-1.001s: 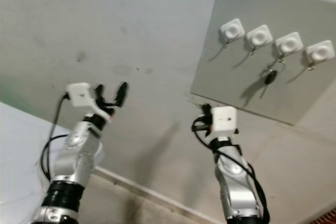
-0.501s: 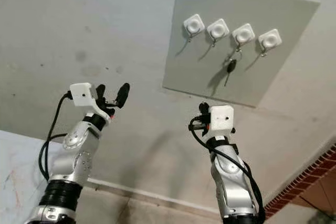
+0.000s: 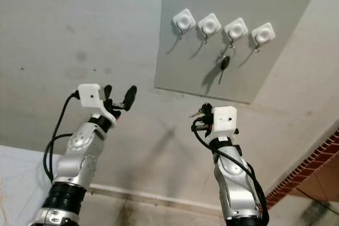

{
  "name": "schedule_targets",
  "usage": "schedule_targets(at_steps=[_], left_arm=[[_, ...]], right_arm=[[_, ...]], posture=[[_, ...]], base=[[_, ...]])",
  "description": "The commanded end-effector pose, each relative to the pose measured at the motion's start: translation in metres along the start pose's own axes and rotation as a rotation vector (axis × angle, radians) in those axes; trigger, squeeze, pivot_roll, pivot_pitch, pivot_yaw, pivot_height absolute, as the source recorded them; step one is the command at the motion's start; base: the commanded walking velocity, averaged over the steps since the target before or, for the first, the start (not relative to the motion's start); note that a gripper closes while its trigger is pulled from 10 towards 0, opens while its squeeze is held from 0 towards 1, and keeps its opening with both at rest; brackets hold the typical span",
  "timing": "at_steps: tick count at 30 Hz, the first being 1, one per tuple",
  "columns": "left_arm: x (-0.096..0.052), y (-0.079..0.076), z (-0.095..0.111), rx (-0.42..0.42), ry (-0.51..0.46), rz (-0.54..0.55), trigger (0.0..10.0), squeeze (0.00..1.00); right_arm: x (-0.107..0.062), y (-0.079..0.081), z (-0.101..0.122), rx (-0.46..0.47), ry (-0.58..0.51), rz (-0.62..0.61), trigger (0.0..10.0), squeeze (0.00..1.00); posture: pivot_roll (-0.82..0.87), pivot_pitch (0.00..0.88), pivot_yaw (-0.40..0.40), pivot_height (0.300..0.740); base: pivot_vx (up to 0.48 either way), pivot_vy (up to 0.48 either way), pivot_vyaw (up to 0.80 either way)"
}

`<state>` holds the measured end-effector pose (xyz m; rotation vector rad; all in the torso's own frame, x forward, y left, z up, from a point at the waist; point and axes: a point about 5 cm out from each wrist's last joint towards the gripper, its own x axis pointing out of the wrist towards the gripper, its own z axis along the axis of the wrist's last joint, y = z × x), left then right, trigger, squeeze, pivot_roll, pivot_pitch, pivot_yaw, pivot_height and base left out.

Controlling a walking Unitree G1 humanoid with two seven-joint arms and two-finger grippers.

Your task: Hang keys on a hook

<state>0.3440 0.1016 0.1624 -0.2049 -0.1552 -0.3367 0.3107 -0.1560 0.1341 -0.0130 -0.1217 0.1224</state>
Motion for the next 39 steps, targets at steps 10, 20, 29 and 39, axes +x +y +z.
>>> schedule_targets(at_steps=[10,20,29,39], left_arm=[[0.004,-0.050,0.000,0.148,0.011,-0.258,10.0,0.00],[0.004,-0.056,0.004,0.115,0.004,-0.287,10.0,0.00],[0.015,-0.068,0.032,0.132,-0.070,-0.380,10.0,0.00],[0.024,-0.084,0.049,0.161,-0.104,-0.477,10.0,0.00]], right_arm=[[0.002,-0.001,0.003,-0.002,-0.013,-0.014,10.0,0.00],[0.001,0.004,0.018,0.024,-0.109,0.038,10.0,0.00],[0.019,0.004,0.059,0.051,-0.284,0.105,10.0,0.00],[0.032,0.001,0.083,0.053,-0.383,0.112,10.0,0.00]], posture=[[-0.02,0.000,-0.043,0.740],[-0.02,0.000,-0.032,0.740],[-0.02,0.000,-0.017,0.740],[-0.02,0.000,-0.003,0.740]], base=[[0.000,0.000,-0.54],[0.000,0.000,-0.06],[0.000,0.000,0.00],[0.000,0.000,0.00]])
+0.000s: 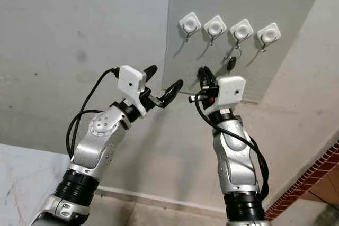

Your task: Hang keys on a hook

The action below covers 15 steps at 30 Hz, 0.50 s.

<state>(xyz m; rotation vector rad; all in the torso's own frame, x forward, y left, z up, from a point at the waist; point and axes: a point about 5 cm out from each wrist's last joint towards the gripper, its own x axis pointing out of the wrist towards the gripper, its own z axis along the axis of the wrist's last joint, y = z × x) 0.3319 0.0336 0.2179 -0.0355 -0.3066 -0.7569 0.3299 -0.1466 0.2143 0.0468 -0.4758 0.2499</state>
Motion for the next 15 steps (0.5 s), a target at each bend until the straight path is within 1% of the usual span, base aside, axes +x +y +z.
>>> schedule_targets(at_steps=[1,3,7,11,15], left_arm=[[0.007,-0.003,0.010,0.017,-0.021,-0.031,10.0,0.00],[0.009,-0.005,0.012,0.015,-0.025,-0.046,10.0,0.00],[0.010,-0.007,0.014,0.007,-0.027,-0.056,10.0,0.00],[0.009,-0.012,0.015,0.000,-0.033,-0.079,10.0,0.00],[0.009,-0.016,0.015,-0.004,-0.033,-0.089,10.0,0.00]], right_arm=[[0.003,-0.005,0.005,0.004,-0.025,-0.011,10.0,0.00],[0.009,-0.007,0.012,0.010,-0.064,-0.015,10.0,0.00],[0.011,-0.008,0.016,0.019,-0.085,-0.012,10.0,0.00],[0.016,-0.010,0.025,0.039,-0.128,-0.001,10.0,0.00],[0.020,-0.012,0.030,0.045,-0.148,0.007,10.0,0.00]], posture=[[-0.02,0.000,-0.003,0.740],[-0.02,0.000,-0.002,0.740],[-0.02,0.000,-0.005,0.740],[-0.02,0.005,-0.015,0.740],[-0.02,0.013,-0.024,0.740]], base=[[0.000,0.000,0.00],[0.000,0.000,0.00],[0.000,0.000,0.00],[0.000,0.000,0.00],[0.000,0.000,0.00]])
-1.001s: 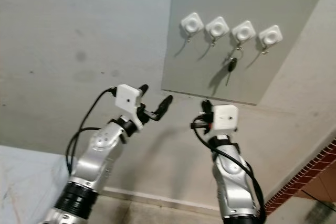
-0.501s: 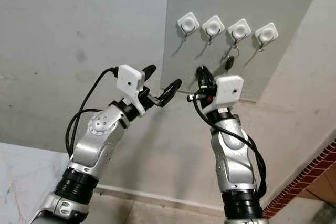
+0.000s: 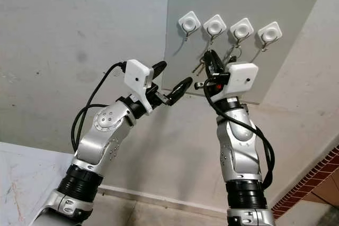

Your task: Hang keys on a hook

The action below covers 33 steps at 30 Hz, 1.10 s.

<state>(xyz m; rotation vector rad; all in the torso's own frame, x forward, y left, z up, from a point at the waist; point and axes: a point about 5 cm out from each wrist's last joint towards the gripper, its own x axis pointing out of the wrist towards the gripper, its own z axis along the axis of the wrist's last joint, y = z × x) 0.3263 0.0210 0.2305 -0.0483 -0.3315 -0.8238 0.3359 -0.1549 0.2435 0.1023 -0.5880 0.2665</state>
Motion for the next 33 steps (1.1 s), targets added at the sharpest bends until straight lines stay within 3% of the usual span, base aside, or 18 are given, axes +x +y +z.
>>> schedule_targets(at_steps=[1,21,33], left_arm=[[0.001,-0.004,0.003,0.007,-0.004,-0.025,10.0,0.00],[-0.003,0.004,0.007,-0.020,-0.012,0.017,10.0,0.00],[-0.004,0.003,0.007,-0.022,-0.008,0.015,10.0,0.00]], right_arm=[[0.005,-0.003,0.007,0.004,-0.032,0.000,10.0,0.00],[0.008,-0.020,-0.004,0.073,0.003,-0.025,10.0,0.00],[0.014,-0.017,-0.005,0.114,0.007,0.024,10.0,0.00]], posture=[[-0.02,0.013,-0.024,0.740],[-0.01,0.016,-0.037,0.740],[-0.01,0.018,-0.038,0.740]], base=[[0.000,0.000,0.00],[0.000,0.000,0.00],[0.000,0.000,0.00]])
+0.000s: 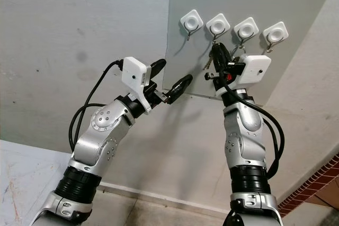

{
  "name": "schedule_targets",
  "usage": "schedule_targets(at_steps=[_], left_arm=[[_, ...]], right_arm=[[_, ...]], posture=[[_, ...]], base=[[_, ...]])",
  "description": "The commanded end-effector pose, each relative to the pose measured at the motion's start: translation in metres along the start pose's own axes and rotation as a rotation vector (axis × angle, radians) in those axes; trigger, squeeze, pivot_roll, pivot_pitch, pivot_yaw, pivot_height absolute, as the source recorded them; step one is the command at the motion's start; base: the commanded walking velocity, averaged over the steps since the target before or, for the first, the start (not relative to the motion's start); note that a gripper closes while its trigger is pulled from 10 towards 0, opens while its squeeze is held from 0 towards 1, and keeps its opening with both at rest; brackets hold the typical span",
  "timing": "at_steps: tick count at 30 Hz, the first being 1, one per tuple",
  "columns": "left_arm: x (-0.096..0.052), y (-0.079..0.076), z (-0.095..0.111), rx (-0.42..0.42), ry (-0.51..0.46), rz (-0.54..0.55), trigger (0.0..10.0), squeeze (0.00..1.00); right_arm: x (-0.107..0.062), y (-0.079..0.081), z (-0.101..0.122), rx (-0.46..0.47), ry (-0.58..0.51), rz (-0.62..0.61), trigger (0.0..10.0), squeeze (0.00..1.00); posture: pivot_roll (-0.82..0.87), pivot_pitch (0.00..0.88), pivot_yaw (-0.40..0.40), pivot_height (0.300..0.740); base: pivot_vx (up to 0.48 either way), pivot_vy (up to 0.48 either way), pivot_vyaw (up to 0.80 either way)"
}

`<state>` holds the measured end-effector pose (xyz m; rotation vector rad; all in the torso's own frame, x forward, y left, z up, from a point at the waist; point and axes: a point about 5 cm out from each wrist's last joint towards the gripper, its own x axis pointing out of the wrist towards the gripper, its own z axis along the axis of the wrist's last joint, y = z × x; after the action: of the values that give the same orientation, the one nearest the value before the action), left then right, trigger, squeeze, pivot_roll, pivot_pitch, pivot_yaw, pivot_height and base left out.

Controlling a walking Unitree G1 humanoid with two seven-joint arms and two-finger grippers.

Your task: Hang keys on a hook

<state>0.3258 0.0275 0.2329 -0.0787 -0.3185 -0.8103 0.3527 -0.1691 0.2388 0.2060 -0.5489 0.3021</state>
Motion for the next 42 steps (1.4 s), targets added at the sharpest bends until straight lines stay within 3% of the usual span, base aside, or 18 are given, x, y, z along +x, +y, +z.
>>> schedule_targets(at_steps=[1,11,23,24,28,33,34,42], left_arm=[[0.000,-0.002,0.004,0.007,-0.008,-0.002,10.0,0.00],[-0.001,0.000,0.004,0.005,-0.007,0.010,10.0,0.00],[-0.001,0.000,0.004,-0.003,-0.008,0.013,10.0,0.00],[-0.001,0.000,0.004,-0.003,-0.009,0.015,10.0,0.00],[-0.001,0.000,0.004,-0.004,-0.009,0.017,10.0,0.00],[-0.001,0.000,0.005,-0.008,-0.011,0.020,10.0,0.00],[-0.001,0.000,0.005,-0.009,-0.011,0.020,10.0,0.00],[-0.001,0.000,0.005,-0.015,-0.011,0.024,10.0,0.00]], right_arm=[[0.007,0.003,0.005,0.001,-0.015,0.029,10.0,0.00],[0.009,0.001,0.005,-0.023,-0.013,0.034,10.0,0.00],[0.015,0.002,0.018,-0.211,-0.077,0.048,10.0,0.00],[0.015,0.003,0.021,-0.323,-0.070,0.077,10.0,0.00],[0.015,0.004,0.021,-0.418,-0.057,0.102,10.0,0.00],[0.014,0.000,0.015,-0.604,0.014,0.149,10.0,0.00],[0.014,-0.002,0.014,-0.677,0.041,0.164,10.0,0.00],[0.012,-0.005,0.007,-0.878,0.098,0.209,10.0,0.00]], posture=[[-0.01,0.018,-0.038,0.740],[0.00,0.026,-0.044,0.740],[0.00,0.028,-0.045,0.740],[0.00,0.032,-0.048,0.740],[0.00,0.035,-0.048,0.740],[0.00,0.037,-0.047,0.740],[0.00,0.037,-0.047,0.740],[0.00,0.040,-0.047,0.740]], base=[[0.000,0.000,0.00],[0.000,0.000,0.00],[0.000,0.000,0.00],[0.000,0.000,0.00],[0.000,0.000,0.00],[0.000,0.000,0.00],[0.000,0.000,0.00],[0.000,0.000,0.00]])
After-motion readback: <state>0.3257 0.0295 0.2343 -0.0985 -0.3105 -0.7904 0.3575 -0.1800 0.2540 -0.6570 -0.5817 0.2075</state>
